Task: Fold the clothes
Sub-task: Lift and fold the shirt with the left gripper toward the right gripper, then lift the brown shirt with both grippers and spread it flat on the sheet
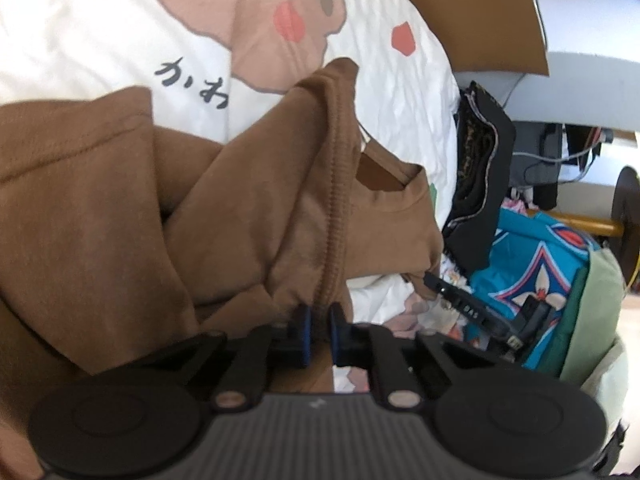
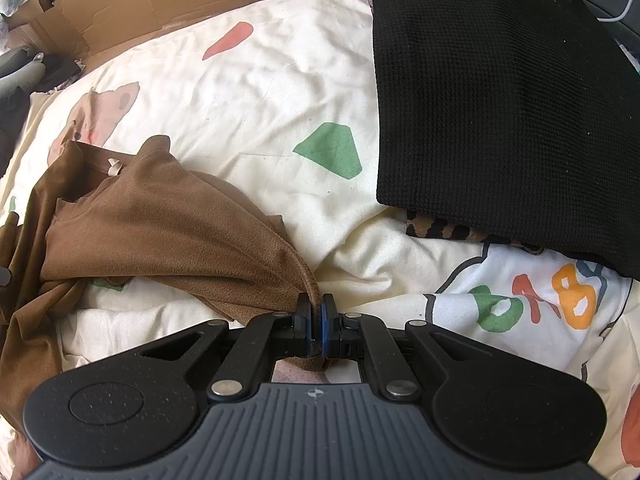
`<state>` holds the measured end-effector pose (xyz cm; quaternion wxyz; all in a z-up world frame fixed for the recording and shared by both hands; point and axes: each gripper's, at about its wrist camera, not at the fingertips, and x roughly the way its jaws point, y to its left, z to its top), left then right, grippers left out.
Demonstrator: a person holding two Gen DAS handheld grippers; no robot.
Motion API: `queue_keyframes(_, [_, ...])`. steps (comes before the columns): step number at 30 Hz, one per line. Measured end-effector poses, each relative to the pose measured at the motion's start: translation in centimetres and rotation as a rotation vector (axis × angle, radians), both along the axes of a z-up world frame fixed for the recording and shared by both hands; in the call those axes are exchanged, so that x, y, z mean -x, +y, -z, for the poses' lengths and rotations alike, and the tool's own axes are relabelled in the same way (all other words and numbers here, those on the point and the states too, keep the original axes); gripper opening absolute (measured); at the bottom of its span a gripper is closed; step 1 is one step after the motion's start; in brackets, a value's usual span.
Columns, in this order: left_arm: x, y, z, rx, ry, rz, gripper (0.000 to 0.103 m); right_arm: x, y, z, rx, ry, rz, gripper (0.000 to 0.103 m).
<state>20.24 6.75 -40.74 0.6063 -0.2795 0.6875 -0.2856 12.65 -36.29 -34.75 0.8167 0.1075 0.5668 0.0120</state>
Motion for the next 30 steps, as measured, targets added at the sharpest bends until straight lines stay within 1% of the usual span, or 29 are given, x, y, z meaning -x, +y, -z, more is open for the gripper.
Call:
queue_keyframes(3, [-0.2,0.1,-1.3,-0.041,-0.054,0.032,0.004,-0.1,0.3,-0.5,0.021,-0.005,-0.022,0.002])
queue_keyframes(8, [-0.8,0.6,-5.3,-0.142,-0.21,0.134,0.003,-0.5,-0.1,-1.9,0.037,-0.042,-0.012,0.002])
queue_keyframes(10, [-1.2,1.2,-7.1,-0.205,-0.282,0.17,0.003,-0.8,-0.3,-2.6,0.046,-0.062,-0.012,0.002])
queue_keyframes(12, [-1.9,2.1,-8.7,-0.277,-0.348,0.185,0.003,-1.3,-0.3,-3.3,0.059,-0.082,-0.017,0.002])
queue_keyframes(16, [-3.3,4.0,-11.0,-0.422,-0.456,0.207,0.003,-2.5,-0.3,-4.7,0.079,-0.126,-0.024,0.002])
queue_keyframes(21, [-4.9,5.5,-12.3,-0.573,-0.563,0.254,0.003,-4.1,0.0,-6.1,0.105,-0.172,-0.042,0.002])
queue_keyframes(24, [-5.9,6.2,-12.7,-0.649,-0.609,0.275,0.003,-5.3,0.3,-7.1,0.121,-0.201,-0.053,0.002])
queue_keyframes(27, [-6.7,7.0,-13.1,-0.712,-0.652,0.275,0.003,-6.7,0.5,-8.1,0.14,-0.232,-0.067,0.002])
queue_keyframes(30, [-7.8,7.9,-13.0,-0.764,-0.681,0.248,0.003,-8.4,0.8,-8.8,0.156,-0.256,-0.088,0.002])
